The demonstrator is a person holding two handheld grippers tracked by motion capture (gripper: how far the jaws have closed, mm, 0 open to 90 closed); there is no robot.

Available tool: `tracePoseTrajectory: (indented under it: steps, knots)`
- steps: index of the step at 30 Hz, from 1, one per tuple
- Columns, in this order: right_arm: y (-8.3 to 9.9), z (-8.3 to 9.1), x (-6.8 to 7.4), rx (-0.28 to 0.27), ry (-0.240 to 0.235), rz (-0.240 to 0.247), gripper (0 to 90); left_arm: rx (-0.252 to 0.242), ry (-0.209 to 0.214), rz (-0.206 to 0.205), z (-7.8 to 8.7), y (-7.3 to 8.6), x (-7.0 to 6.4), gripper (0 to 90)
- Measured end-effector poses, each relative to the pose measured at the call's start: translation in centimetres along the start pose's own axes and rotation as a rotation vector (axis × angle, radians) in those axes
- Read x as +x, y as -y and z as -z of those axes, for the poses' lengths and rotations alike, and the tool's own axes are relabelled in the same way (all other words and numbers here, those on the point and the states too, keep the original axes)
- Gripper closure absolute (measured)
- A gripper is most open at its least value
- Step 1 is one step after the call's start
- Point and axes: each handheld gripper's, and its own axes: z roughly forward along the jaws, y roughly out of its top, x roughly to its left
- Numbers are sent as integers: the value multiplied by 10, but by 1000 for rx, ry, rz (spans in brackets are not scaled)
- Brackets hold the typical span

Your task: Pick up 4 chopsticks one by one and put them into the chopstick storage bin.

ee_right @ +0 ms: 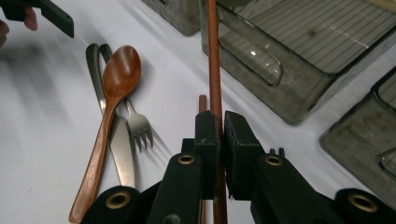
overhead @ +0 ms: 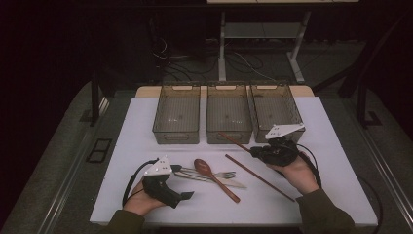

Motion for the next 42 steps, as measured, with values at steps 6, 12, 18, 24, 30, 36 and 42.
tracePoseTrajectory:
  steps: [6,12,18,24,30,36,42]
  knots:
    - [-13,-3,-1,-18,0,-3,847,-4,1,2,1,0,0,0]
    - [-29,-8,-3,-21,4,-5,847,-5,3,-3,1,0,0,0]
    - [-44,-13,-2,-15,13,3,847,-4,0,-2,0,0,0,0]
    - [-64,-19,-3,-14,28,1,847,0,3,-7,0,0,0,0]
    - [-75,-27,-3,-10,33,5,847,0,3,-5,0,0,0,0]
    - [-87,-37,-3,-8,30,-7,847,1,5,-1,0,0,0,0]
    - [-102,-48,0,1,37,-4,847,1,4,-2,0,-1,-1,0]
